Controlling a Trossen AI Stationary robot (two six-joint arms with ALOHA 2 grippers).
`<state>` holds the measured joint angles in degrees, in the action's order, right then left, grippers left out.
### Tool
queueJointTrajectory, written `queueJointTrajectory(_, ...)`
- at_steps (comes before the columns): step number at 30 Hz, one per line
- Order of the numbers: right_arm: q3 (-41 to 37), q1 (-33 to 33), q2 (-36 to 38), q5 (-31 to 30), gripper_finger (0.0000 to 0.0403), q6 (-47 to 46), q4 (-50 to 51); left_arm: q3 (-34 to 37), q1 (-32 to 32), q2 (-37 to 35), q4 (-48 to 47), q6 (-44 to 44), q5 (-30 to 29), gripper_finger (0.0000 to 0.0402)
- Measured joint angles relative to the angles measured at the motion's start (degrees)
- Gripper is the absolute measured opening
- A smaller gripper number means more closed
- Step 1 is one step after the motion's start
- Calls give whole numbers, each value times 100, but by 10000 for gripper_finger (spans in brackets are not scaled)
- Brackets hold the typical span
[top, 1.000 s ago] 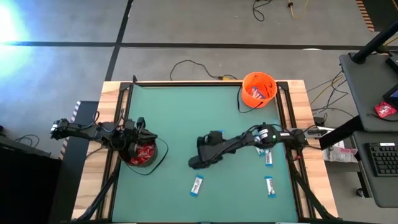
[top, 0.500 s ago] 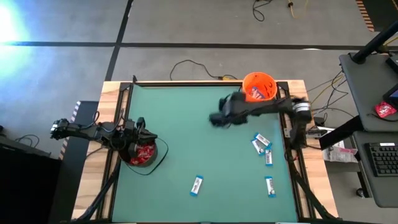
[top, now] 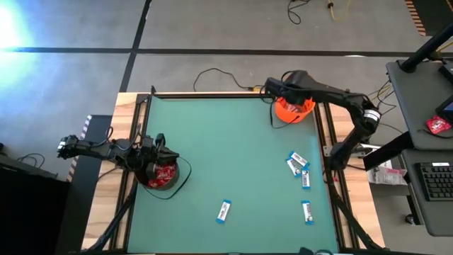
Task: Sort candy by brand, put in halloween buckets
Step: Put the white chocolate into the orange bucket
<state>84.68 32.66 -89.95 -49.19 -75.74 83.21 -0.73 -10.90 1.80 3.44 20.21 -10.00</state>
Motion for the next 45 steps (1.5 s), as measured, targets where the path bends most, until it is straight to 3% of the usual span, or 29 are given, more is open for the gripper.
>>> queueJointTrajectory(5,-200,422,-131,365,104,519,-420,0,1,0,0,-1,0,0)
queueJointTrajectory(11,-364,593,-165,493,104,545,-605,0,0,0,-2,-1,0,0)
queueJointTrajectory(26,-1004,923,-136,1687,104,563,-2163,0,0,-1,1,0,0,0)
queueJointTrajectory(36,-1103,1444,-196,2342,106,750,-2442,0,0,0,1,0,0,0)
queueJointTrajectory(45,-1103,1462,-169,2851,161,1413,-2617,0,0,-1,1,-1,0,0)
